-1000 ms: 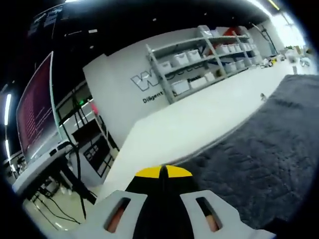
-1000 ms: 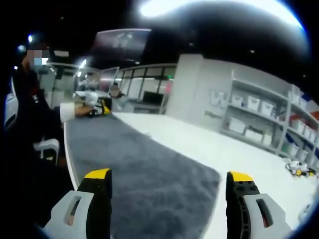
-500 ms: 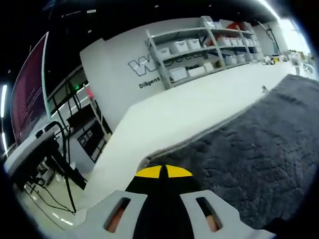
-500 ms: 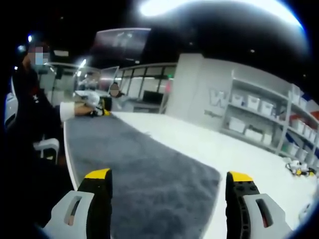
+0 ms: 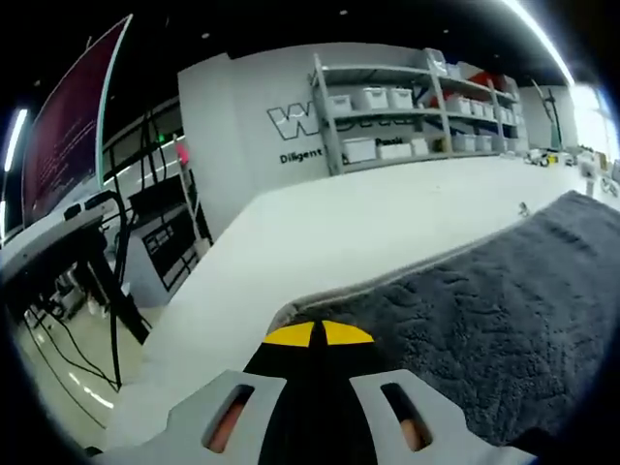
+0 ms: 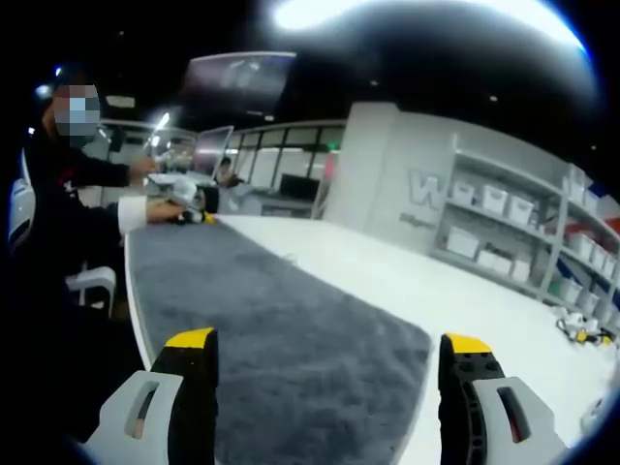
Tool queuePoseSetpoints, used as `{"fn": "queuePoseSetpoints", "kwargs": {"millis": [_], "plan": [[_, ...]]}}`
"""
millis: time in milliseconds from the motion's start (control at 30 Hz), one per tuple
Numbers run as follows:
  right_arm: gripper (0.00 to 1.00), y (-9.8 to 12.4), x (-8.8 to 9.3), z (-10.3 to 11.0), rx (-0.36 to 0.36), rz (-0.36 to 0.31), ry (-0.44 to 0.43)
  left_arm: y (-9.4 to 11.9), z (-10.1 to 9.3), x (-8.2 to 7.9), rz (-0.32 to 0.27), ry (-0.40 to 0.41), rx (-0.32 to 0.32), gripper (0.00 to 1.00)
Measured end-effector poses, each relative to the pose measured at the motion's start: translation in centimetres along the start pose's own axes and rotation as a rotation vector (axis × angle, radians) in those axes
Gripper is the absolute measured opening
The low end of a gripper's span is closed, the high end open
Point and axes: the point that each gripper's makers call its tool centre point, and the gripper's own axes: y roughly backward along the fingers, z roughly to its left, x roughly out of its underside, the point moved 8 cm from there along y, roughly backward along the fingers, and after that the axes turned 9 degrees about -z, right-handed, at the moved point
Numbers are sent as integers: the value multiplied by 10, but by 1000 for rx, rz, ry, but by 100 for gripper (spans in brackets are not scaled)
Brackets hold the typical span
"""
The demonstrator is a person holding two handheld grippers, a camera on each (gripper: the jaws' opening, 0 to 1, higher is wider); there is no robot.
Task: Open the folded towel by lifting each exposed corner and separating the folded layers until the towel lies flat within the target outline without major curled edges
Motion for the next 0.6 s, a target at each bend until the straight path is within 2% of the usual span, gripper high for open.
{"fn": "queuePoseSetpoints", "kwargs": {"millis": [167, 233, 333, 400, 467, 600], "plan": [[95, 2, -1, -3, 8, -5, -4, 3, -2, -2, -5, -15, 10, 0], [95, 2, -1, -4, 11, -5, -6, 5, -1, -4, -9, 11, 17, 0], [95, 2, -1, -3, 10, -3, -4, 9, 0, -9, -45, 72, 28, 0], [95, 2, -1, -2, 10, -2, -2, 13, 1, -12, -41, 107, 49, 0], [95, 2, -2, -2, 9, -1, 2, 21, -1, -20, -58, 108, 57, 0], [95, 2, -2, -1, 8, -1, 0, 31, -4, -28, -42, 96, 74, 1]]}}
